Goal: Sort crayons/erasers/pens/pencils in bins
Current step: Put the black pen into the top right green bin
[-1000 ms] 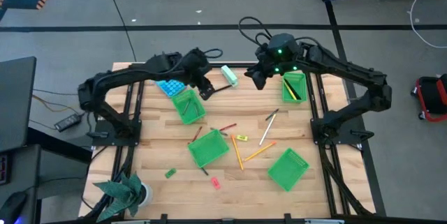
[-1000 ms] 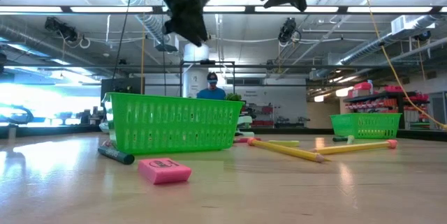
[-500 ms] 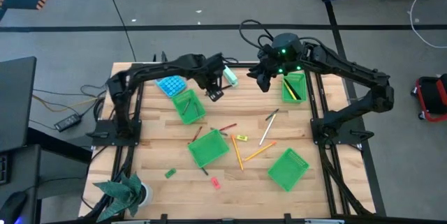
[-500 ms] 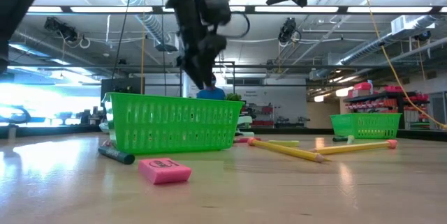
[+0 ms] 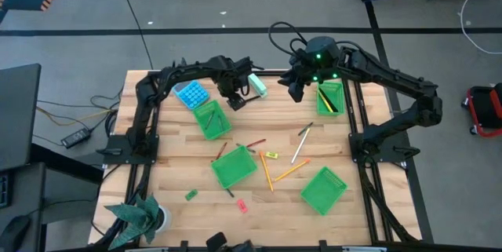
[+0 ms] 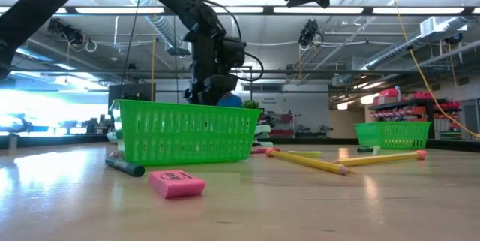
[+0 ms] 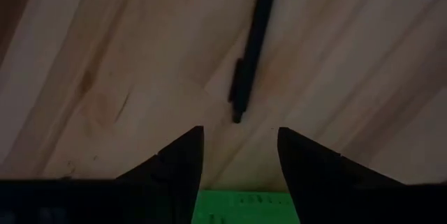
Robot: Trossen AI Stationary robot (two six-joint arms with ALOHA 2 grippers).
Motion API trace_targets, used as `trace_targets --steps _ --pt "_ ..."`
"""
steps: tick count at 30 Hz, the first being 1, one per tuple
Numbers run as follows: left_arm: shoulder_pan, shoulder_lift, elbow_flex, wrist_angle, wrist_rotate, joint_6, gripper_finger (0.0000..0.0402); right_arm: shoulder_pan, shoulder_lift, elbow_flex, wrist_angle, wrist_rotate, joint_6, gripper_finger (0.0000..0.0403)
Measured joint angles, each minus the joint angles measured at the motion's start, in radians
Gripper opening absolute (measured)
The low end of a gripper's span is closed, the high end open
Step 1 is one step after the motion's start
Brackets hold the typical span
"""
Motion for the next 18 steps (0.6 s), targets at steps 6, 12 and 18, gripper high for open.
trace_targets --steps 6,12,18 --pt "0.01 0.0 0.0 0.012 0.001 0.06 0.0189 -0.022 0.001 0.0 0.001 0.0 -0.009 0.0122" --pt "-0.003 0.0 -0.026 0.049 0.001 0.072 0.0189 -0.038 0.001 0.0 0.001 0.0 -0.025 0.0122" --pt "0.006 0.0 -0.063 0.084 0.003 0.05 0.0184 -0.04 0.001 0.0 0.001 -0.001 -0.025 0.0122"
